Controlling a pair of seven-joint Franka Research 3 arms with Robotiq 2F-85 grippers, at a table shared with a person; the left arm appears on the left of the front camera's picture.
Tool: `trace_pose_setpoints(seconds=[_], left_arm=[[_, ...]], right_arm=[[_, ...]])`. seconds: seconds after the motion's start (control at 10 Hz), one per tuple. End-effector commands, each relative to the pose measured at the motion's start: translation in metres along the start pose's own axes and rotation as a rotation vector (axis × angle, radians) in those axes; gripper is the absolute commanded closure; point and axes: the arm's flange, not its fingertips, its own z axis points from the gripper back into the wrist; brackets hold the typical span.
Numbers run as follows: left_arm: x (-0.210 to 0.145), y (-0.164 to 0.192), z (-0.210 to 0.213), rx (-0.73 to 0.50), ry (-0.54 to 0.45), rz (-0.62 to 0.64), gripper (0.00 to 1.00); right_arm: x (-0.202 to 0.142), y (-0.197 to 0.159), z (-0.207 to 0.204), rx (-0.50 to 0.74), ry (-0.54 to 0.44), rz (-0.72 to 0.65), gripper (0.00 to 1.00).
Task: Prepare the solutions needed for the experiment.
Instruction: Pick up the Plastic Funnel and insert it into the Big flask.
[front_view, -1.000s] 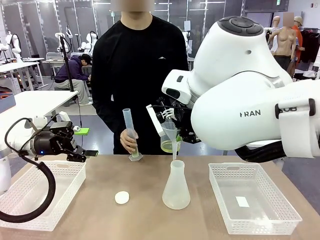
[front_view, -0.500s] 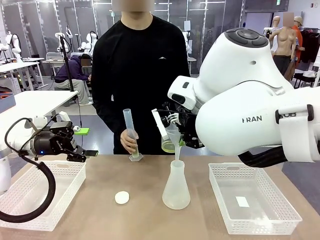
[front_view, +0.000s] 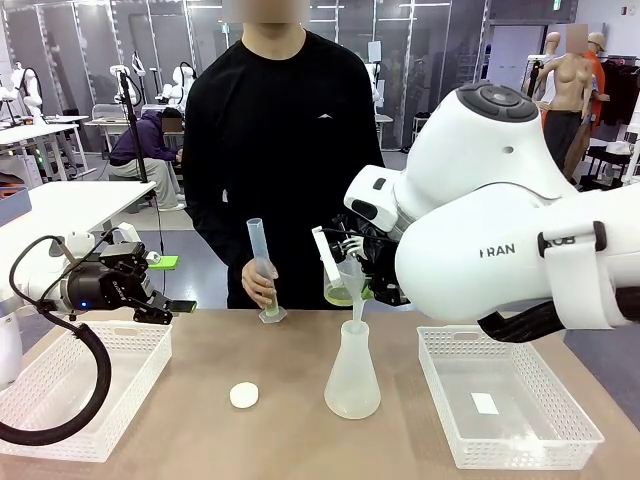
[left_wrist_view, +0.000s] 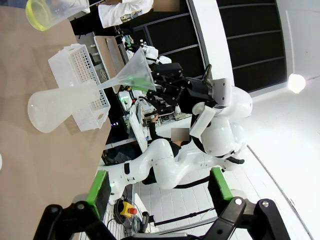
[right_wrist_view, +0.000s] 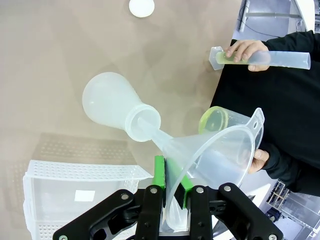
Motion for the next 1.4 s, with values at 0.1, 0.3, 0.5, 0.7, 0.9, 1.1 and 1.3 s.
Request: trace_pose_setpoints(seconds=[0.1,0.3,0.5,0.7,0.9,1.1,1.3], left_arm=[[0.001,-0.001,-0.001,0.001,-0.004,-0.004,0.0],[0.001,-0.001,-0.001,0.001,-0.004,-0.004,0.0],[0.001,-0.001,-0.001,0.001,-0.004,-0.004,0.0],[0.001,-0.001,-0.001,0.001,-0.004,-0.004,0.0],[0.001,-0.001,-0.001,0.001,-0.004,-0.004,0.0],[0.001,-0.001,-0.001,0.001,-0.004,-0.004,0.0],[0.001,-0.001,-0.001,0.001,-0.004,-0.004,0.0]], right_arm=[[-0.005,0.004,-0.016,-0.003,-0.047,-0.029,0.94],[-0.007,0.006,-0.024,-0.005,-0.062,-0.034,0.94],[-0.007,0.008,-0.03,-0.003,-0.068,-0.035,0.94],[-0.008,0.01,-0.037,0.011,-0.073,-0.044,0.94],[-0.007,0.012,-0.046,0.019,-0.084,-0.049,0.94],[-0.007,0.016,-0.05,0.032,-0.087,-0.054,0.94],[-0.006,0.019,-0.053,0.035,-0.068,-0.048,0.78]])
